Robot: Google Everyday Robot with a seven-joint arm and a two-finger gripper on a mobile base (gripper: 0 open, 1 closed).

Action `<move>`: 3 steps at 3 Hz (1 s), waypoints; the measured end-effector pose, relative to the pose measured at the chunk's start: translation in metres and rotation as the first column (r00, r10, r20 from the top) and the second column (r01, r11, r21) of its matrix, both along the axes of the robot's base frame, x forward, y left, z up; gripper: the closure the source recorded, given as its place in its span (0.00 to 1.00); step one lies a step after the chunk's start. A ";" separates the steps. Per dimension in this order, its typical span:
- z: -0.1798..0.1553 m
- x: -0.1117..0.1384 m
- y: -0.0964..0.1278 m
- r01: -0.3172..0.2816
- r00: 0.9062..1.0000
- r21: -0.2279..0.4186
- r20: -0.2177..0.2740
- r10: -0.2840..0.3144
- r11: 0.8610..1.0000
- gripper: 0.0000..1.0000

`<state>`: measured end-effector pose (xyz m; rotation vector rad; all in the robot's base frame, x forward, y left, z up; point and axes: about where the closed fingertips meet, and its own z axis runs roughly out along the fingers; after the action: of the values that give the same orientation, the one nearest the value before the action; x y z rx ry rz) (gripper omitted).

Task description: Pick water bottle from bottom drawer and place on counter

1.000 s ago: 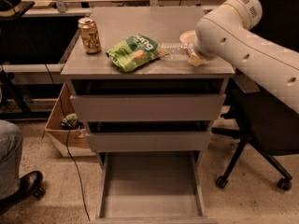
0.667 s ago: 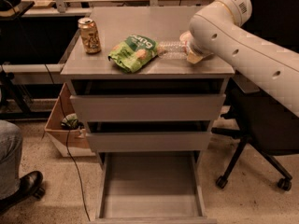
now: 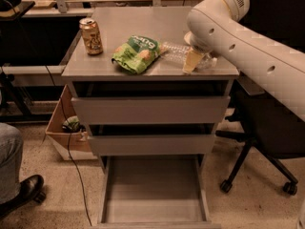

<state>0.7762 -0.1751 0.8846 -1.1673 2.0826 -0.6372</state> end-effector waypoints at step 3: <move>0.037 -0.043 -0.012 -0.043 0.999 0.146 0.037 0.038 0.988 0.00</move>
Offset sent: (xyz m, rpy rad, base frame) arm -0.0317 -0.0127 0.0286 0.1011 -0.0232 0.0090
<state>0.7332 -0.1873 0.9220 -1.1045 2.0349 -0.4729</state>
